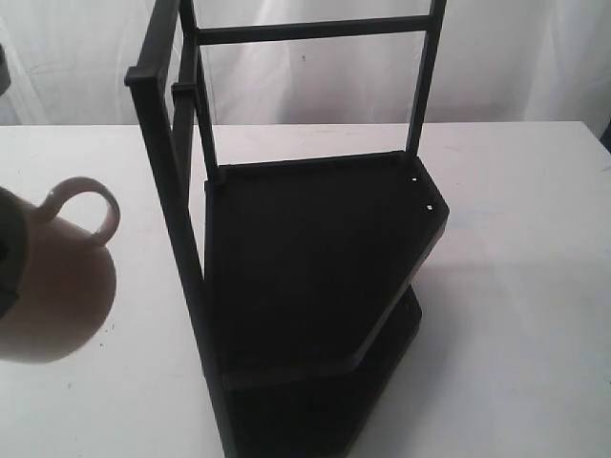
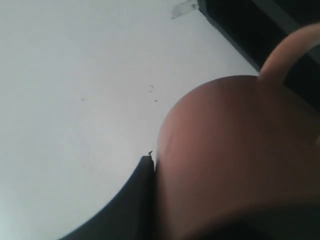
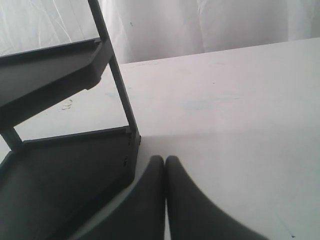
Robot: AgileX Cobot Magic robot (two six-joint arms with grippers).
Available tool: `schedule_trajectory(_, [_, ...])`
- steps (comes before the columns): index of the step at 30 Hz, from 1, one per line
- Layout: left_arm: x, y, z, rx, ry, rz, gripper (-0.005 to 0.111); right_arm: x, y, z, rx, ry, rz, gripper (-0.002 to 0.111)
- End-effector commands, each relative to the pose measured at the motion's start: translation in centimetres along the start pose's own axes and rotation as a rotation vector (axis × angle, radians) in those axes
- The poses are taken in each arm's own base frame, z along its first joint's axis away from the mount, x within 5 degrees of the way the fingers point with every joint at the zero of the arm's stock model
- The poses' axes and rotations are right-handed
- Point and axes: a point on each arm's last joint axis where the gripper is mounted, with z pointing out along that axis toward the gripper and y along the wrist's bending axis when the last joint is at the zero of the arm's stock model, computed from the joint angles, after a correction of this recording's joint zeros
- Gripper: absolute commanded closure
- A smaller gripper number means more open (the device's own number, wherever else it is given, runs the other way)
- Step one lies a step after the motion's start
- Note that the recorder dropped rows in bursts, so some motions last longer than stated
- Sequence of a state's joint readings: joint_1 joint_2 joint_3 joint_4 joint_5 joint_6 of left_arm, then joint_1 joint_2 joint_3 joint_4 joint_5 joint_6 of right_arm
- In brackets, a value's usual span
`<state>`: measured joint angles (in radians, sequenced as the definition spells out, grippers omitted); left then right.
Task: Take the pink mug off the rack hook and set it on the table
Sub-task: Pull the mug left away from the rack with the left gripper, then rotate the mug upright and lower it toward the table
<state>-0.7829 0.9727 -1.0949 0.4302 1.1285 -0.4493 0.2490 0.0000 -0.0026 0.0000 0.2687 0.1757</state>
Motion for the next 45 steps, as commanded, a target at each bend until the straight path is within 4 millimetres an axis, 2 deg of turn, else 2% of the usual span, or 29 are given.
schedule_trajectory(1, [2.1,-0.7,0.1,0.251,0.031,-0.037,0.107,0.0,0.0,0.0,0.001,-0.001,0.007,0.108])
schedule_trajectory(9, [2.9,1.0,2.6,0.346,-0.028,-0.126,0.107,0.0,0.0,0.0,0.000,-0.003,0.007,0.108])
schedule_trajectory(16, [2.7,3.5,4.9,0.285,0.014,-0.175,0.107,0.0,0.0,0.0,0.001,-0.002,0.007,0.108])
schedule_trajectory(24, [1.8,5.1,9.4,0.252,0.152,-0.183,0.107,0.0,0.0,0.0,0.001,-0.002,0.009,0.108])
schedule_trajectory(29, [1.2,6.5,11.6,0.128,0.170,-0.225,0.107,0.0,0.0,0.0,0.000,-0.003,0.009,0.108])
schedule_trajectory(34, [0.7,6.9,13.4,0.107,0.176,-0.230,0.107,0.0,0.0,0.0,0.000,-0.003,0.009,0.108])
schedule_trajectory(39, [0.1,7.2,16.0,0.107,0.197,-0.230,0.107,0.0,0.0,0.0,0.000,-0.003,0.009,0.108])
schedule_trajectory(45, [-1.3,7.8,18.0,0.123,0.282,-0.210,0.107,0.1,0.0,0.0,0.001,-0.001,0.009,0.108])
